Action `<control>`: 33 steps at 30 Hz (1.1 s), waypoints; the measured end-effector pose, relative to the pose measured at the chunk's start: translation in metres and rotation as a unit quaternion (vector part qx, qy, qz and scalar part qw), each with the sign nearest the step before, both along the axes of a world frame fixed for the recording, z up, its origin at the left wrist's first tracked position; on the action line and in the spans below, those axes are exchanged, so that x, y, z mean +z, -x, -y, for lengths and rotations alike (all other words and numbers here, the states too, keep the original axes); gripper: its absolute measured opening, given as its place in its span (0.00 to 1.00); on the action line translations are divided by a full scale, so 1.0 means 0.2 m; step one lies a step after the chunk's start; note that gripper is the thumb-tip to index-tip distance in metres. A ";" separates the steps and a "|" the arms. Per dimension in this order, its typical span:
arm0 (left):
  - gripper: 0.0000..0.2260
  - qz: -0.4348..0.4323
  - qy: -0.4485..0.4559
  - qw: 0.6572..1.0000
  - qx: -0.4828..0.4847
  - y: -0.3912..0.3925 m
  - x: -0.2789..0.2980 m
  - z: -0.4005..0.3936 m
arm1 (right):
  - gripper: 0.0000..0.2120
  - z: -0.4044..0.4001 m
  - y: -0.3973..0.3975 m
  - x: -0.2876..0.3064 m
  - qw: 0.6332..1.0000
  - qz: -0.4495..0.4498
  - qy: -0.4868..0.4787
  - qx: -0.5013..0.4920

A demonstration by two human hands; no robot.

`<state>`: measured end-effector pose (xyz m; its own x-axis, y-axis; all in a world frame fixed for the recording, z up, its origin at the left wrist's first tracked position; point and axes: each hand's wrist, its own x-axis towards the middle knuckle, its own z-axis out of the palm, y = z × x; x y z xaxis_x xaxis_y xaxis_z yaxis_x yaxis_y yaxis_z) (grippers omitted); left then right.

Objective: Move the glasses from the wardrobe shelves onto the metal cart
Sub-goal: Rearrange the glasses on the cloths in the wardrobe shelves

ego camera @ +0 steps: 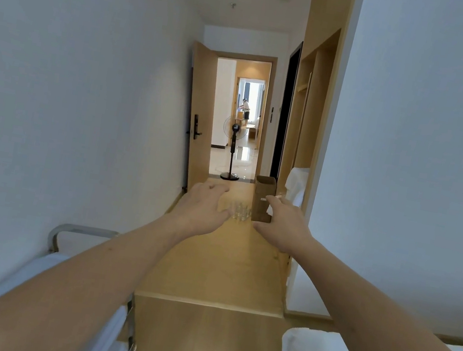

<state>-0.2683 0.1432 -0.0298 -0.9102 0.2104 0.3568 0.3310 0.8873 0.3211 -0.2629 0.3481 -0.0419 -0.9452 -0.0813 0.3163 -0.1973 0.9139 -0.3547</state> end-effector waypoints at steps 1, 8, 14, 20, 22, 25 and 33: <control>0.28 0.004 0.001 1.000 0.004 0.03 -0.01 -0.02 | 0.35 -0.02 0.04 -0.01 1.000 0.003 0.002 0.001; 0.27 0.024 0.010 1.000 0.008 0.29 -0.07 -0.10 | 0.36 -0.09 0.31 -0.07 1.000 0.020 0.013 0.008; 0.28 0.018 0.011 1.000 -0.002 0.58 -0.08 -0.07 | 0.35 -0.06 0.55 -0.09 1.000 0.019 0.003 -0.005; 0.28 0.005 0.014 1.000 -0.023 0.95 -0.02 0.05 | 0.32 0.06 0.87 -0.02 1.000 0.002 0.006 -0.024; 0.28 -0.002 0.010 0.999 -0.032 1.08 0.02 0.10 | 0.31 0.11 0.98 0.02 1.000 -0.001 0.010 -0.028; 0.27 -0.010 0.001 0.999 -0.048 1.28 0.06 0.18 | 0.33 0.20 1.16 0.06 0.999 -0.001 0.015 -0.037; 0.26 -0.021 0.001 0.998 -0.060 1.77 0.08 0.41 | 0.36 0.42 1.62 0.08 0.998 -0.010 0.012 -0.054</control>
<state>-0.6217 0.0615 -0.0143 -0.8629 0.3183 0.3926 0.4482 0.8410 0.3032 -0.5872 0.2647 -0.0254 -0.9414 0.0287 0.3361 -0.1056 0.9213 -0.3744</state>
